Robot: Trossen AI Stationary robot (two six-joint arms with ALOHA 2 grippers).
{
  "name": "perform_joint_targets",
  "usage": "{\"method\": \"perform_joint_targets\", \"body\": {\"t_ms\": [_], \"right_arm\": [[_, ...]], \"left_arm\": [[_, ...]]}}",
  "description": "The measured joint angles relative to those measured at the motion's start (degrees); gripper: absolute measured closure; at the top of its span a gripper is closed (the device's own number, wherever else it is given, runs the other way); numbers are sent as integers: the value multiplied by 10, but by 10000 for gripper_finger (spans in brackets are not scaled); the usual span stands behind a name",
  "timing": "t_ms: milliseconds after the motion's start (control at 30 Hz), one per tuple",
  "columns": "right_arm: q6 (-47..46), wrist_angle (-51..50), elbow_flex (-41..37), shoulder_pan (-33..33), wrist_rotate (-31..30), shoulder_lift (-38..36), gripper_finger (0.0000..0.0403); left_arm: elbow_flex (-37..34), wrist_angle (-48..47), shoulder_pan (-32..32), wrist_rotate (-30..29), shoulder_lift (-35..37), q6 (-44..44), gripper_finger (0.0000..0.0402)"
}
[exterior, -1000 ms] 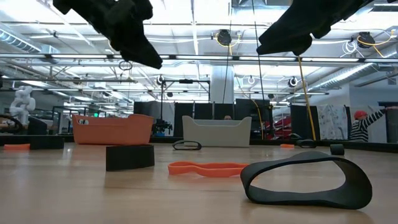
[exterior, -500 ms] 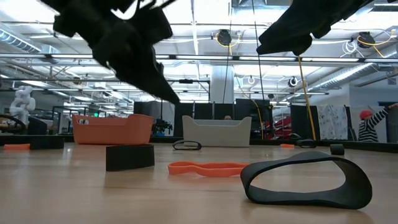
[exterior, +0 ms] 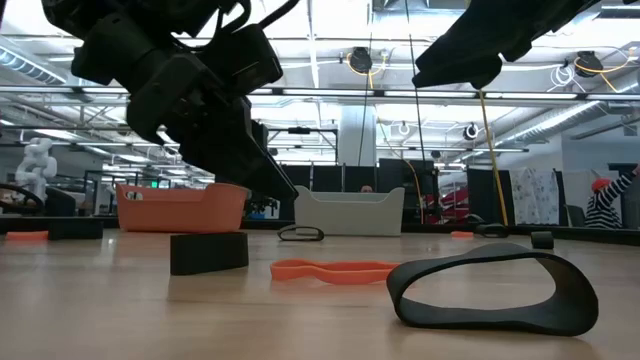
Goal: Sort rubber bands into baskets
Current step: Put the orange rubberband into the orange bin
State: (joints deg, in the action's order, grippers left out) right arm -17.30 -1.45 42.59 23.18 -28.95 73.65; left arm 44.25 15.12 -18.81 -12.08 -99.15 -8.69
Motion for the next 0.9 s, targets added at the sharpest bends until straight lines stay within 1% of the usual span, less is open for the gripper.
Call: {"method": "perform_joint_targets", "body": {"t_ms": [133,367,500,633,800,900], "right_arm": [[0,0,0,0,0,0,202],[0,0,0,0,0,0,202],[-12,-1,0,0,0,9,202],[-13,1,0,0,0,23,202],[-13,6,0,0,1,31,202],[-13,20,0,0,4,31,202]], "left_arm": [[0,0,-12,7,0,0,235],[0,3,-28,51,0,5,235],[0,35,-39,63,0,7,235],[0,82,-52,63,-8,33,235],[36,85,-62,62,-36,51,235],[65,84,-61,61,-68,52,235]]}}
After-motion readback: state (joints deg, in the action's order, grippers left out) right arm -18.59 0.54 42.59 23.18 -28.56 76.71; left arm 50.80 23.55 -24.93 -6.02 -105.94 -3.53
